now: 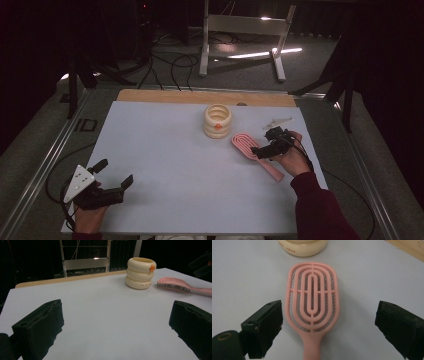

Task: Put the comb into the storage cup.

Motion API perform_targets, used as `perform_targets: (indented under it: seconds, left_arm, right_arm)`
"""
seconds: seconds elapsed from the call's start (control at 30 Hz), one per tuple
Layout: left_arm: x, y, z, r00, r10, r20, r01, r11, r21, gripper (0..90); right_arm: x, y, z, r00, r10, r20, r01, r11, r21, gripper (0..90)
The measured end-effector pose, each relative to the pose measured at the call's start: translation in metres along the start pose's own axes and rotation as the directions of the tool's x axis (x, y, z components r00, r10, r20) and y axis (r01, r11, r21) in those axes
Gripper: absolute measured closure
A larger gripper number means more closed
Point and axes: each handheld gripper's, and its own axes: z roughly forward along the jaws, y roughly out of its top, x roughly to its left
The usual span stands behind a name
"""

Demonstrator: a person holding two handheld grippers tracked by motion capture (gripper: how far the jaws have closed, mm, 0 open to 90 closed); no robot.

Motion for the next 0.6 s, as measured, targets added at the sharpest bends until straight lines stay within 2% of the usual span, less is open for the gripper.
perform_targets:
  seconds: [0.6]
  left_arm:
    - [0.001, 0.000, 0.000, 1.0000, -0.005, 0.003, 0.005, 1.0000, -0.002, 0.1]
  right_arm:
    - [0.002, -0.005, 0.016, 0.9992, -0.012, -0.039, 0.016, 0.994, 0.107, 7.6]
